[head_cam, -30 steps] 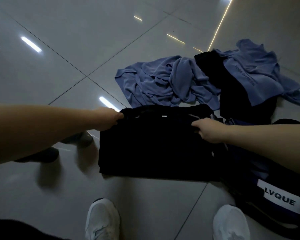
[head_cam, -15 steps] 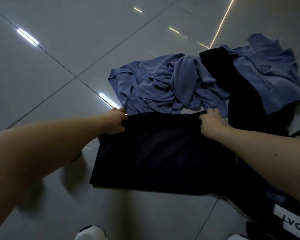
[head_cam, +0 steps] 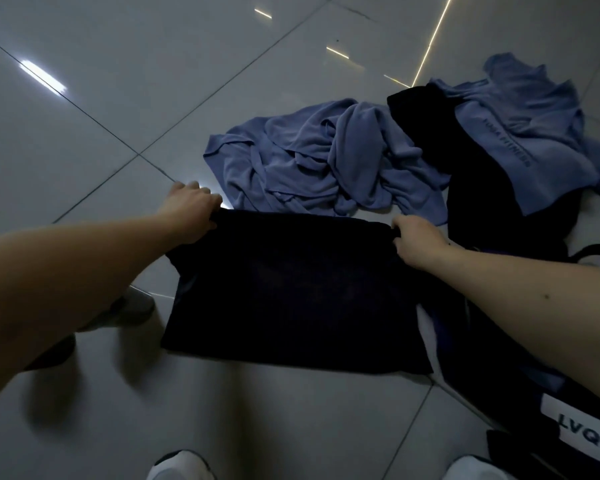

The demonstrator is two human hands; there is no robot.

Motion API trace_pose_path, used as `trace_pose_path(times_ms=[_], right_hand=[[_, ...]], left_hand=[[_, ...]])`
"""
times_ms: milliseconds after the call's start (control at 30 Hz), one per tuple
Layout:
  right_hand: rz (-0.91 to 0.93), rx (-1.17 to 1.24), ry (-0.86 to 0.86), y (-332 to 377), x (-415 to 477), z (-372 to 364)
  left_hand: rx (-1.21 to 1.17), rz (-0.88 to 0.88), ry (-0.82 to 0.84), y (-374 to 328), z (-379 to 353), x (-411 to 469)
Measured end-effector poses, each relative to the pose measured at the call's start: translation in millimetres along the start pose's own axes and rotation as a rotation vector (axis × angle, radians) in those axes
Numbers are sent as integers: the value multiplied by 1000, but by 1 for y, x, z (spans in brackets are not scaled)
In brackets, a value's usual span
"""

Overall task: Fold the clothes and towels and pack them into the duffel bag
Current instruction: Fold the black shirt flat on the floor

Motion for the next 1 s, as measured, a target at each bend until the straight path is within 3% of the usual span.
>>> trace_pose_path(times_ms=[267,400,500,700,833,1000], right_hand=[[-27,126,-160,11,-7,11],[151,144,-268,42,-49,13],[178,163,-210,48,-91,-8],[-311,358,38,7,-154,-63],[-556,467,83,-18,-176,-88],[-702,642,27,-28,-179,-97]], left_hand=[[-180,181,-60,-20,-3,-6],[-166,33,-85,-70,20,-27],[-184,-163,-24,-117,35,-50],[-280,-356,112,-195,58,-113],[-290,-407,99,-240,62,-141],[-334,-237,134,-258,50,-135]])
Point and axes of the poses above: each hand's wrist, its own x-axis towards the middle knuckle, its own z-axis out of the back of the hand, y = z × x, the point moved 8 cm from there along x, towards the middle knuckle, and after that the axes turned 12 degrees about x, right-handed, at the moved point
